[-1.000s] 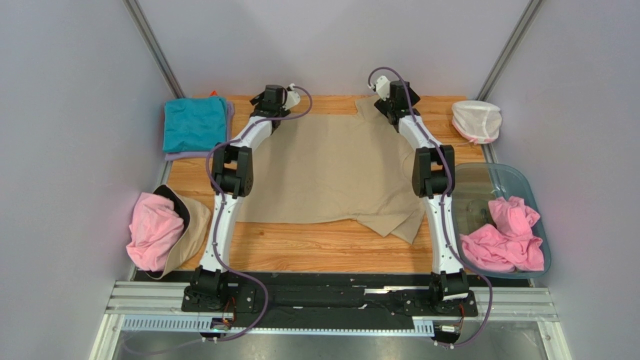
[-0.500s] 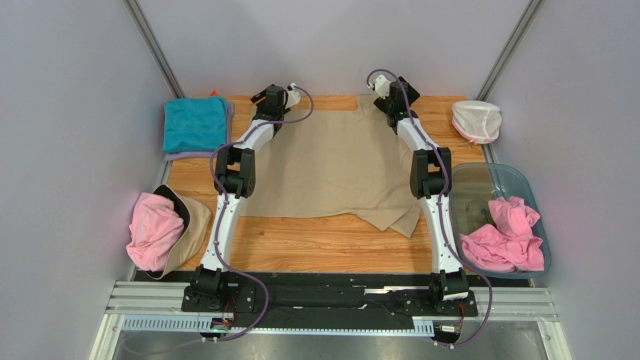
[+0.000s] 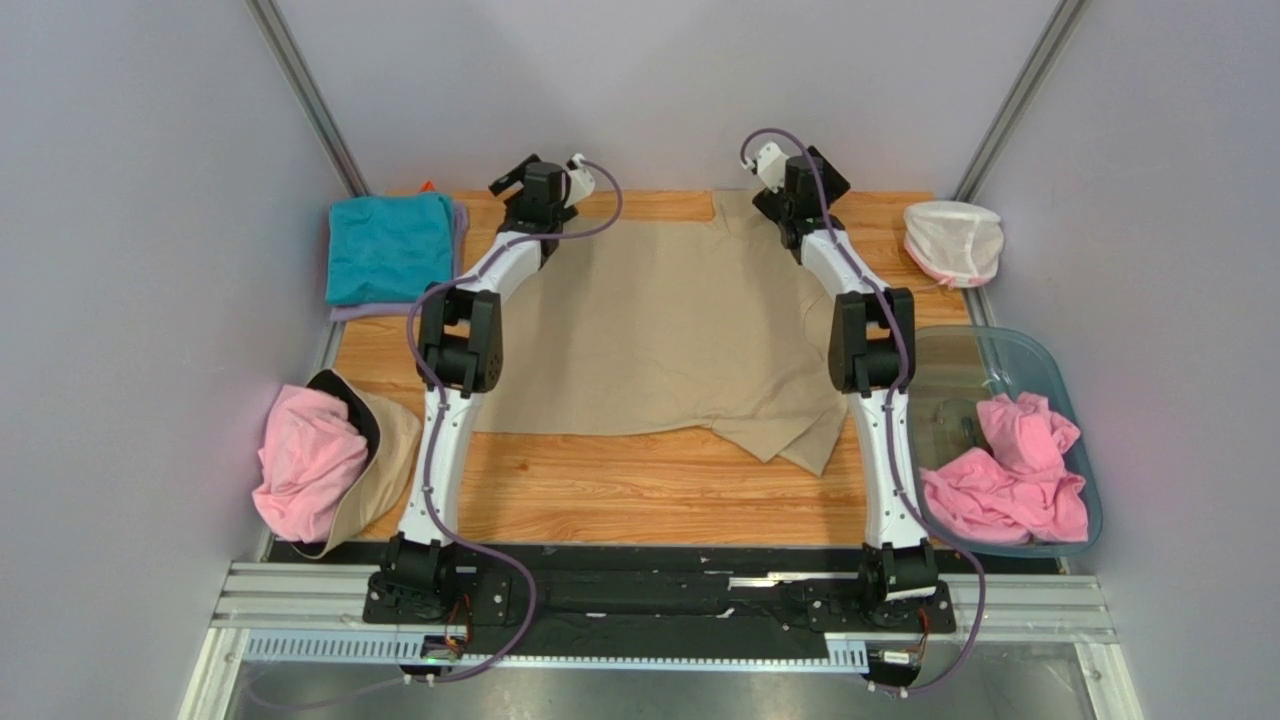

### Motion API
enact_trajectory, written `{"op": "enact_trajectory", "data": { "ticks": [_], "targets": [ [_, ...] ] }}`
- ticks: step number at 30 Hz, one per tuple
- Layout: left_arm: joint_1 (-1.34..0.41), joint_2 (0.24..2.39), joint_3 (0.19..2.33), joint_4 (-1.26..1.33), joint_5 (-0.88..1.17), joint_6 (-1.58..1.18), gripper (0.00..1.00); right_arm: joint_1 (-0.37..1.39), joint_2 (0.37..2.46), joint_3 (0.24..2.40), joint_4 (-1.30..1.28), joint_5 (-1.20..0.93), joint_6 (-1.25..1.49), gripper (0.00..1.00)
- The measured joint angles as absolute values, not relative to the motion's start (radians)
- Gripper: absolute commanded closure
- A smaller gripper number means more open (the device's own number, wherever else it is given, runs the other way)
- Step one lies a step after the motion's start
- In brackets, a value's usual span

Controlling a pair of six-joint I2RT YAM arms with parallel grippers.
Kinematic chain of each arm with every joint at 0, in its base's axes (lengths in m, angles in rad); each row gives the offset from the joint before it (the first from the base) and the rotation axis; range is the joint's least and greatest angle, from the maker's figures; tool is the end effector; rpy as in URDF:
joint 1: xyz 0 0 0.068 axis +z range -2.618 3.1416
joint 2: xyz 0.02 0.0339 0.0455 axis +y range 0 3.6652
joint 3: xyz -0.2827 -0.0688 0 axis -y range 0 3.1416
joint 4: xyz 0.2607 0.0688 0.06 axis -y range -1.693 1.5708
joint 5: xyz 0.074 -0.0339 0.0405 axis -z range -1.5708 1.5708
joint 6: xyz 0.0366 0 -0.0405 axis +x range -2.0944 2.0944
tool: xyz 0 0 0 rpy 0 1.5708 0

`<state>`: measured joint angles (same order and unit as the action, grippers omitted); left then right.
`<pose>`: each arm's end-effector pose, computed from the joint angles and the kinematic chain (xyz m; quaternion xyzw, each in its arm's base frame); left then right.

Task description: Fold and stack the t-shirts

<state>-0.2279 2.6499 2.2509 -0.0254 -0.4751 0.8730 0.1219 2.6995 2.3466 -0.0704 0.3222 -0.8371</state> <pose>0.6173 -0.1260 0.1571 0.3184 0.7627 0.3546 0.4372 0.6367 0.0663 0.1560 -0.3052 0.7757 -0.3137 0.4547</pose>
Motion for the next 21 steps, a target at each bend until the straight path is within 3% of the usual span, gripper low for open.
{"op": "enact_trajectory", "data": {
  "ticks": [5, 9, 15, 21],
  "targets": [
    [-0.235, 2.485, 2.143, -0.033, -0.481, 0.857, 0.05, 0.129, 2.511, 2.182, -0.081, 0.335, -0.815, 0.03],
    [-0.25, 2.267, 1.975, -0.076, -0.472, 0.812, 0.1, 0.144, 2.255, 1.928, -0.115, 0.331, -0.812, 0.07],
    [-0.303, 1.849, 1.549, -0.121, -0.408, 0.743, 0.17, 0.182, 1.882, 1.54, -0.305, 0.279, -0.791, 0.18],
    [-0.344, 1.596, 1.223, -0.281, -0.286, 0.683, 0.19, 0.186, 1.695, 1.305, -0.6, 0.18, -0.751, 0.23]
  ]
}}
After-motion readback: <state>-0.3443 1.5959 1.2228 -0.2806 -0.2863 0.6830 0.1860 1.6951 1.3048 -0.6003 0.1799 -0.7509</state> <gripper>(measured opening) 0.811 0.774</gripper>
